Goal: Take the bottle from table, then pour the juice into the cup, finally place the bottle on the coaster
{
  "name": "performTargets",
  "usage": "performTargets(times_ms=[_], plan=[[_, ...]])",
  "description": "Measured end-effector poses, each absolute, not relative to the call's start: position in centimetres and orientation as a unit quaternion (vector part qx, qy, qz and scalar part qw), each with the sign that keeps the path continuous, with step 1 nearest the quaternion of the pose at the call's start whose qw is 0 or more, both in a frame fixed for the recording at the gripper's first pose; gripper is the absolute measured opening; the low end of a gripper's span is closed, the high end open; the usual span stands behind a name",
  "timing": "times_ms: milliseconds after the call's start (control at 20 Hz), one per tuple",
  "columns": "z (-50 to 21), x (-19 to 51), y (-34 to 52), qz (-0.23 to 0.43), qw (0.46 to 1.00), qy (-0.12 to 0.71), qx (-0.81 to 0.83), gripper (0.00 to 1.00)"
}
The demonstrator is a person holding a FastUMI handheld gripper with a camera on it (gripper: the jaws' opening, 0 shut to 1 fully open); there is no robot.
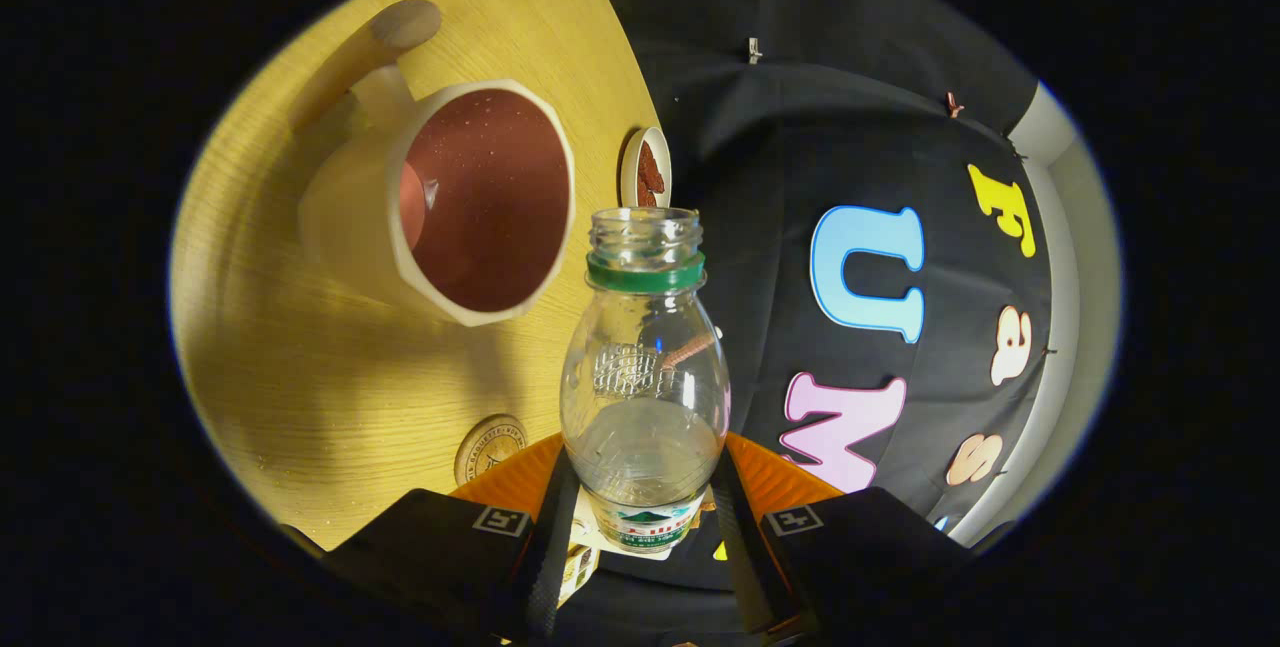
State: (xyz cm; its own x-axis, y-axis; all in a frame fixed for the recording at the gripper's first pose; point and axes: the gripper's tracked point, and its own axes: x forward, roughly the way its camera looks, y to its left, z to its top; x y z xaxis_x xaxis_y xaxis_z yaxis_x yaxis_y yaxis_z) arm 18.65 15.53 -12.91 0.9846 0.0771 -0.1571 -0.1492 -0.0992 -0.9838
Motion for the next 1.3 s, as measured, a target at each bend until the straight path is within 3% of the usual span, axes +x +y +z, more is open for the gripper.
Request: performTargets(times_ms=[650,1300], plan=[[-12.7,19.0,16.2,0.100,0.609,-0.002,-0.787,0.70],[-12.1,19.7,16.1,0.104,0.583,-0.013,-0.806,0.70]])
